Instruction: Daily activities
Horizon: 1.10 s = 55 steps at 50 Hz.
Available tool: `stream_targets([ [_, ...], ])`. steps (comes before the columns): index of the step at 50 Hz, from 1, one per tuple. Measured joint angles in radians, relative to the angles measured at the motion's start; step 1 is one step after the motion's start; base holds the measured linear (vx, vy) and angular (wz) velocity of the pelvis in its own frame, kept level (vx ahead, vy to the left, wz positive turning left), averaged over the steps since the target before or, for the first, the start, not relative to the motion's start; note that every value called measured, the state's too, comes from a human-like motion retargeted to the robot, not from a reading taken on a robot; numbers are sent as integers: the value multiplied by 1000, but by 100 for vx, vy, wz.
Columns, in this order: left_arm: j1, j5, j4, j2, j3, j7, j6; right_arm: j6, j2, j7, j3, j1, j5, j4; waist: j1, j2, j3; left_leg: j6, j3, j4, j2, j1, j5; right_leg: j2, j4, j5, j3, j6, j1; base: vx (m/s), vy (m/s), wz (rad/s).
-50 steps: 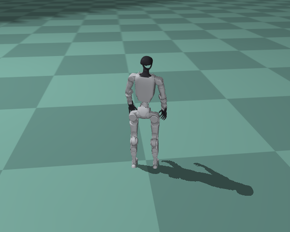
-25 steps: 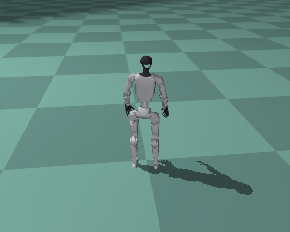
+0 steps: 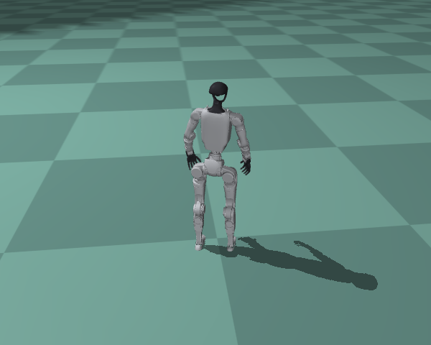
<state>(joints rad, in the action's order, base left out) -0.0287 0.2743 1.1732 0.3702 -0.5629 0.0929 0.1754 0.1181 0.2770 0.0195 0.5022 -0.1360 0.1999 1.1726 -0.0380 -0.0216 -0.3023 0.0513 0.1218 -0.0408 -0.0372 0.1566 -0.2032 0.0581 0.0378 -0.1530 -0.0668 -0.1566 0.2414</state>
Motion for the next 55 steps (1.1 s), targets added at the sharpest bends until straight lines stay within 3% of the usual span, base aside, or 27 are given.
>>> stream_targets([
  [7, -34, 39, 3, -22, -22, 41, -1, -9, 25, 52, -25, 23, 21, 69, -30, 0, 18, -5, 25, 1, 5, -37, -11, -7, 0, -8, -18, 2, -26, 3, -2, -22],
  [12, -71, 53, -37, -35, -30, 85, 1, -12, 148, 80, -107, 11, 22, 51, -66, 10, 26, -15, 52, 1, 10, -66, -25, -16, 0, -19, -40, 3, -43, 7, -3, -31],
  [18, -65, 14, -212, 10, 18, 121, 32, 6, 514, 17, -333, -44, 2, -192, -130, 35, 32, -27, 87, 3, 11, -113, -31, -22, 1, -45, -80, 6, -72, 9, -5, -42],
  [25, -3, -123, -465, 72, 179, 73, 57, -21, 984, -246, -759, -146, -20, -493, -174, 48, 30, -36, 118, 5, 8, -166, -8, -25, 2, -66, -116, 5, -106, 9, -8, -42],
  [34, 119, -222, -745, 128, 399, -67, 78, -106, 1349, -590, -1094, -271, 161, -741, -161, 52, 54, -41, 156, -1, 20, -231, -5, -46, 3, -75, -152, 6, -150, 4, -6, -32],
  [42, 218, -219, -863, 105, 537, -140, 70, -189, 1433, -674, -1194, -286, 356, -956, -168, 45, 105, -45, 186, 13, 33, -282, -18, -63, 4, -74, -181, 3, -194, 1, -1, -23],
  [55, 237, -245, -889, 45, 631, -222, 57, -193, 1327, -605, -1240, -197, 405, -1125, -168, 55, 185, -34, 213, 110, 49, -311, -66, -71, 3, -71, -220, 2, -255, 0, 0, -4],
])
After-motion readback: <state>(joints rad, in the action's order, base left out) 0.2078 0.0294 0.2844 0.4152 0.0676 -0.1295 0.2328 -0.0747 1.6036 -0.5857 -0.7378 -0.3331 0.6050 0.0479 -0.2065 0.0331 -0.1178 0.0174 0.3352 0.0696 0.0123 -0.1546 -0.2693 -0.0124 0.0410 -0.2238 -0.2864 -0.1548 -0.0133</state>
